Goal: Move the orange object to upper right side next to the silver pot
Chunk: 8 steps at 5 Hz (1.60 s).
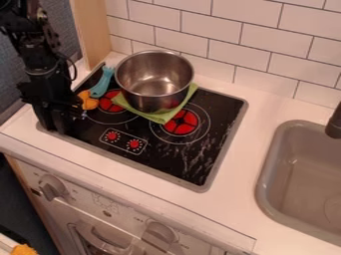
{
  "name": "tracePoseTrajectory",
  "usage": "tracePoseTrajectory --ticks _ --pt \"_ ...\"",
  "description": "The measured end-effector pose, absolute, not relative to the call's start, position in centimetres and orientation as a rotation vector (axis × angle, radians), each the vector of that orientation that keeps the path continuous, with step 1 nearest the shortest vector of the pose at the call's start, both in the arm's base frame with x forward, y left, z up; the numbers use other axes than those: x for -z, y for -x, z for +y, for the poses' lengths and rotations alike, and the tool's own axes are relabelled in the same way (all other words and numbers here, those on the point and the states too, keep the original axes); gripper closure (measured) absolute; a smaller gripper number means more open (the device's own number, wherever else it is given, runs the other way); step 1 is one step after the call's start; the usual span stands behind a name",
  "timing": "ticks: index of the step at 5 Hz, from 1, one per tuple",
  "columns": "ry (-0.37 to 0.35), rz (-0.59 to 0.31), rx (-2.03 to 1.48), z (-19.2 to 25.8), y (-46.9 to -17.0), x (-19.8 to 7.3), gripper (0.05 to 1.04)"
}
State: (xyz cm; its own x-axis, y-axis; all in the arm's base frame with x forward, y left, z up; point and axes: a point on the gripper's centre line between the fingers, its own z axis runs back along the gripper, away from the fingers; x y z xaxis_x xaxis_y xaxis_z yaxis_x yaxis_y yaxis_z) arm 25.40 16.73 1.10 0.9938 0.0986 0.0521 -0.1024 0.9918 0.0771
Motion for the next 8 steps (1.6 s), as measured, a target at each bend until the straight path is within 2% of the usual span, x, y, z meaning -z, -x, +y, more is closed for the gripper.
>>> tracePoseTrajectory --ticks 1,2,3,4,5,6,7,8 --pt "-0.068 -0.018 -0.099 16.5 -24.9 -1.4 0.795" --pt "-0.087 -0.084 -0.110 16.0 -24.5 -5.9 0.797" --pt "-0.073 -0.122 -0.089 13.4 -24.9 -9.2 0.797" --pt "-0.011 -0.087 -0.024 8.5 -26.7 -10.1 0.798" --pt "0.016 0.013 -0.003 3.8 -28.1 -9.3 0.798" --pt "0.001 0.061 0.028 -1.3 -28.7 -8.7 0.798" --pt "-0.029 0.062 0.020 -4.8 -29.2 -7.4 0.798" --pt "-0.057 0.059 0.020 -4.9 -29.7 -5.9 0.798"
